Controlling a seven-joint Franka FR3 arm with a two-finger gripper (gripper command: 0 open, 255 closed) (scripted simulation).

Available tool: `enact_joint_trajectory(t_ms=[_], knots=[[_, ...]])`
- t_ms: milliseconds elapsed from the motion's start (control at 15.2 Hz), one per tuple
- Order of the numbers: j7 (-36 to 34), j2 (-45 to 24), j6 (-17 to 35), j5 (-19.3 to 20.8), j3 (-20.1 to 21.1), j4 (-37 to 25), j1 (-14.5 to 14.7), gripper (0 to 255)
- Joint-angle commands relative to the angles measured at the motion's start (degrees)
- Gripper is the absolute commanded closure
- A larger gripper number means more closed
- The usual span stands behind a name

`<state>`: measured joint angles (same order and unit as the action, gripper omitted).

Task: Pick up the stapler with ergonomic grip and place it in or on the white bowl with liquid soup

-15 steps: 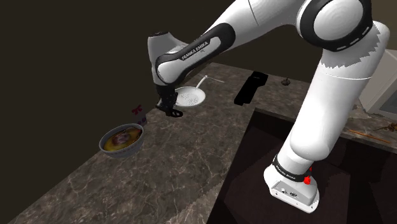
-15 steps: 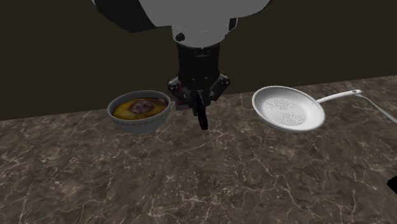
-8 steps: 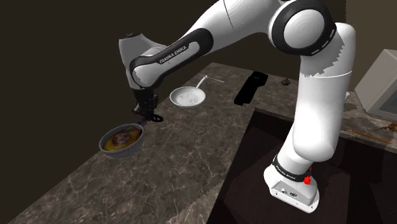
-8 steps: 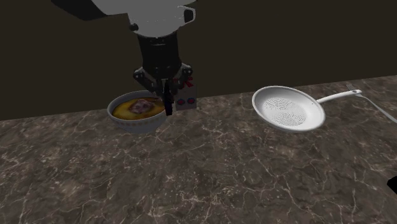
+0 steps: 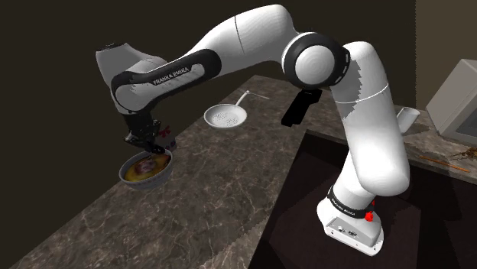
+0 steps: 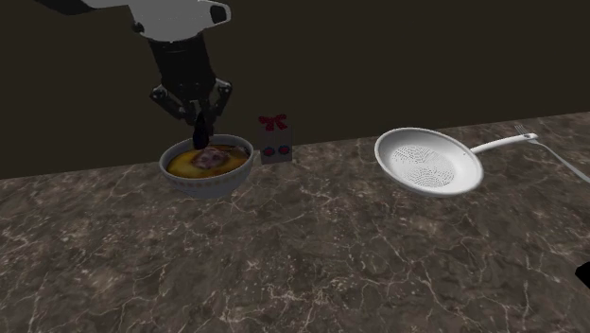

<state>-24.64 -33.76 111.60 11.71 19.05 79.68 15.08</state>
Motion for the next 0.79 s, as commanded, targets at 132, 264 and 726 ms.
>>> enact_joint_trajectory(t_ms=[132, 264, 726], knots=[[-1.2, -6.2, -2.2, 1.3, -0.6, -8.3, 2.7, 255], [-1.3, -6.6, -0.9, 1.4, -0.7, -7.4, 2.6, 255], [-1.7, -8.4, 3.3, 2.0, -1.1, -4.9, 2.6, 255]])
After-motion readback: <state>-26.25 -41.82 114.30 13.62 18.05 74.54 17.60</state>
